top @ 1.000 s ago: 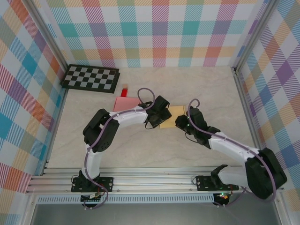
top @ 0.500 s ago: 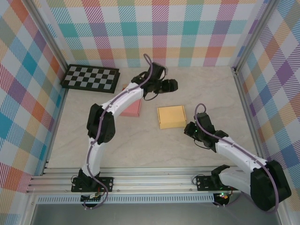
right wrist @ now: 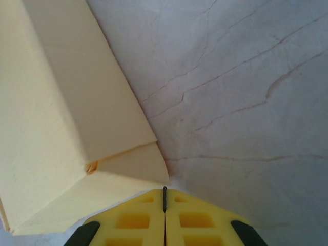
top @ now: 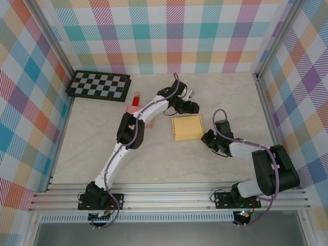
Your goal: Fold the paper box
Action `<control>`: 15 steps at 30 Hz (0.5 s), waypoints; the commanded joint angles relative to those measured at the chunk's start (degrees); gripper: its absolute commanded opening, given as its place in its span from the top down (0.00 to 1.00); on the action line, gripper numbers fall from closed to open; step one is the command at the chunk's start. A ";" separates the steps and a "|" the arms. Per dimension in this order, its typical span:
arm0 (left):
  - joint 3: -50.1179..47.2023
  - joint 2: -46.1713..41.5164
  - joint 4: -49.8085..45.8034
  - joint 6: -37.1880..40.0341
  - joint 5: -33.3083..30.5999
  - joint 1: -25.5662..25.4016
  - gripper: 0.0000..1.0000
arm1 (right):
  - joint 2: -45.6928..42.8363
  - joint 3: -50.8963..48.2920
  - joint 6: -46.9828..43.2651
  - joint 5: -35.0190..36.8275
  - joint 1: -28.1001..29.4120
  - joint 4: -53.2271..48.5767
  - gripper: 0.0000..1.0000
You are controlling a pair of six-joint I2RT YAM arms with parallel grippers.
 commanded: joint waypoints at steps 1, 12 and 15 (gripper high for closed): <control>-5.54 -4.82 2.86 -1.43 3.32 -1.56 0.38 | 2.83 0.41 0.68 -3.46 -0.64 5.77 0.92; -15.00 -7.01 8.27 -4.42 7.91 -3.93 0.43 | 11.05 2.19 -8.09 -12.12 -6.45 16.60 0.93; -15.56 -6.95 8.57 -5.80 9.19 -5.23 0.47 | 11.52 1.44 -8.38 -12.05 -6.54 22.75 0.93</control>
